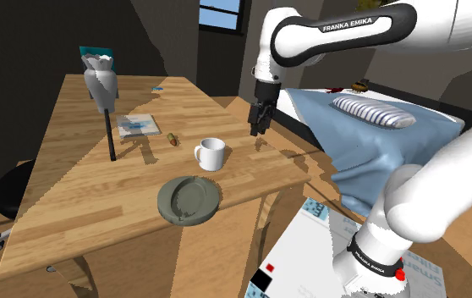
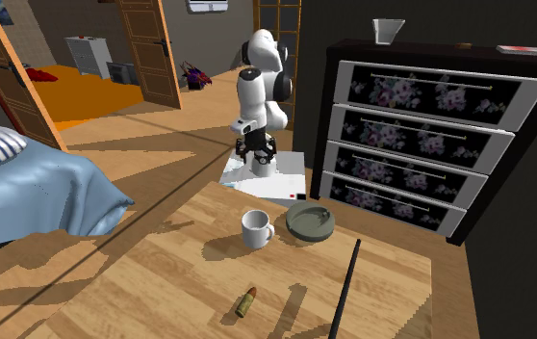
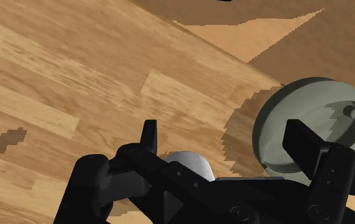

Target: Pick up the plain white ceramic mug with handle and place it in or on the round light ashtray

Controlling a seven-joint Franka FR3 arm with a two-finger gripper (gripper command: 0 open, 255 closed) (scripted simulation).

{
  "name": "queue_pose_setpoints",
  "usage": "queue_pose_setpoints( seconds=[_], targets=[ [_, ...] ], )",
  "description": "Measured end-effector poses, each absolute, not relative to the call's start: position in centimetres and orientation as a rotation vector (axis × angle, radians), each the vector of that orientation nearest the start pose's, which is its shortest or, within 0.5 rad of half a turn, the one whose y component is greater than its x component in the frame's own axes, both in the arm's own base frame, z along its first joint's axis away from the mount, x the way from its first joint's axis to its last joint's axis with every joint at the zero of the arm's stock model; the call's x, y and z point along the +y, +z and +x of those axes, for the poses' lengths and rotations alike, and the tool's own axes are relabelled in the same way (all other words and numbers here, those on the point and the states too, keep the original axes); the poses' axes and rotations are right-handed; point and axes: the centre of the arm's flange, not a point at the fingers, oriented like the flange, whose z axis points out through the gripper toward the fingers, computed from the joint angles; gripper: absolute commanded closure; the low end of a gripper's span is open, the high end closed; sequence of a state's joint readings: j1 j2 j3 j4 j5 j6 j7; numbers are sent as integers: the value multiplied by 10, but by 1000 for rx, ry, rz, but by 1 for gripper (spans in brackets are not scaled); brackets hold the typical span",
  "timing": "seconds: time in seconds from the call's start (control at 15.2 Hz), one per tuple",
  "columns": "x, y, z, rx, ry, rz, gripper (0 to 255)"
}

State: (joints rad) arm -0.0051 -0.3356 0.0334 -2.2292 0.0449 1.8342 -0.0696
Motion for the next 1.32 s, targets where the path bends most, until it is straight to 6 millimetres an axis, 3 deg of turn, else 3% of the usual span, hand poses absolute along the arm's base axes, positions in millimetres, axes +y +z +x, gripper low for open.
queue_pose_setpoints(
  seconds=[1.06, 1.32],
  targets=[
    [-9, 392, 629, -124, 125, -3128, 0],
    [-10, 371, 637, -124, 128, -3129, 0]
  ],
)
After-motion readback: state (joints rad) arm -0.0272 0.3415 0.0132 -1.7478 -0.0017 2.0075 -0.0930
